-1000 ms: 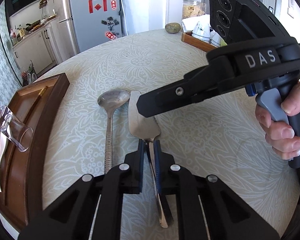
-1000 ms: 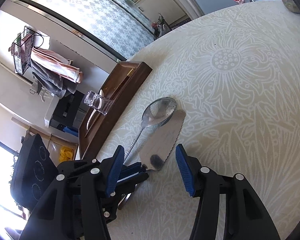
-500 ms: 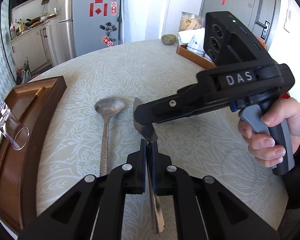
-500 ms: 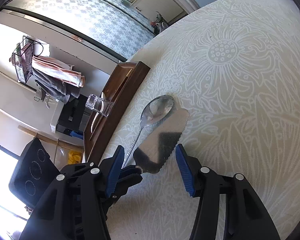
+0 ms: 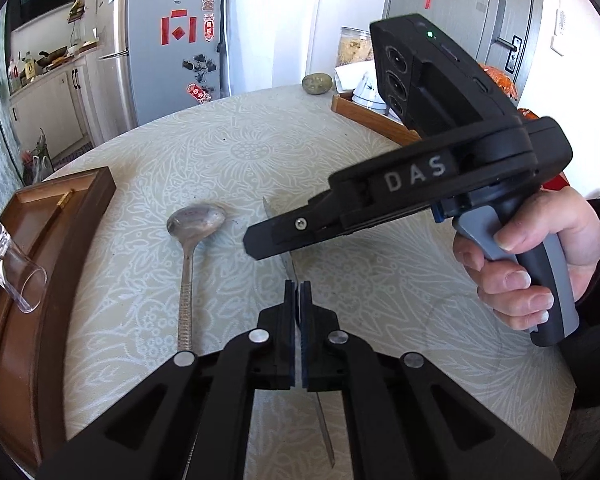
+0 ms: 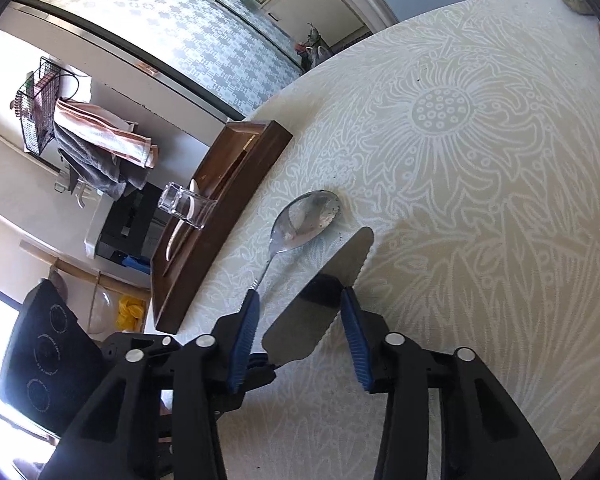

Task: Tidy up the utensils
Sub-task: 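Lift the cake server upward with the left tool, then carry the cake server with the left tool over the tray, then lower the cake server into the tray and open the left tool, then move the open left tool to the long metal spoon handle, then close the left tool on the metal spoon handle and lift it, then carry the metal spoon with the left tool over the tray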

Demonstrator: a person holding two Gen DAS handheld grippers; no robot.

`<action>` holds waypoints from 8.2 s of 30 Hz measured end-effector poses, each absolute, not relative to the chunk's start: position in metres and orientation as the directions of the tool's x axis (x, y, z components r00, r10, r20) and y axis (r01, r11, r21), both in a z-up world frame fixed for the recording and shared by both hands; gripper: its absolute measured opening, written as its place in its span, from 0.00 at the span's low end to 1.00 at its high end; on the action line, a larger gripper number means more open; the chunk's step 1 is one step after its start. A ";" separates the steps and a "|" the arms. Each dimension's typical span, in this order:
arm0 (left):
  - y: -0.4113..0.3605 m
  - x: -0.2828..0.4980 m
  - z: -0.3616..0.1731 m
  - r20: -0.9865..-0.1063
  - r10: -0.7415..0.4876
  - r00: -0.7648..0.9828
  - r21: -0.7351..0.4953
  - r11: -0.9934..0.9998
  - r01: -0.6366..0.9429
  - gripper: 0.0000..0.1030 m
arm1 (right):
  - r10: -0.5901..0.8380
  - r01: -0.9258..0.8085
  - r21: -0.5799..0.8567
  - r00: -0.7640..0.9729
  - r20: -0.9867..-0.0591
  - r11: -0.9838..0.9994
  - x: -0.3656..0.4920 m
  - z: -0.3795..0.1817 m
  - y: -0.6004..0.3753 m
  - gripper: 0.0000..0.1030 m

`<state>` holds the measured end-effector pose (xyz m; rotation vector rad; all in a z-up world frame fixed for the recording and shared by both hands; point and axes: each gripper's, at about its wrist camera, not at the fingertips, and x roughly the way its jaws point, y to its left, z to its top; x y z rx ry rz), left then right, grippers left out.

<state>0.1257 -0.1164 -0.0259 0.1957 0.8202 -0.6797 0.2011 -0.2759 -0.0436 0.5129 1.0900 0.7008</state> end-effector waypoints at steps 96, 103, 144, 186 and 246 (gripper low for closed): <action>0.075 0.167 -0.003 -0.692 -0.330 0.642 -0.059 0.912 0.405 0.48 | 0.798 -0.415 0.686 0.224 -0.560 0.598 0.278 0.027 -0.054 0.34; 0.080 0.157 0.013 -0.662 -0.353 0.661 -0.087 0.913 0.399 0.54 | 0.818 -0.426 0.700 0.249 -0.518 0.573 0.270 0.046 -0.071 0.46; -0.076 0.135 -0.035 -0.761 -0.398 0.512 -0.059 0.828 0.557 0.73 | 0.754 -0.236 0.721 0.309 -0.580 0.651 0.207 -0.031 -0.247 0.55; -0.091 0.154 -0.039 -0.779 -0.371 0.505 -0.013 0.816 0.579 0.43 | 0.761 -0.136 0.768 0.323 -0.563 0.626 0.235 -0.055 -0.248 0.19; 0.058 0.172 0.033 -0.659 -0.290 0.694 0.010 0.919 0.393 0.10 | 0.814 -0.418 0.699 0.267 -0.517 0.581 0.272 0.045 -0.070 0.01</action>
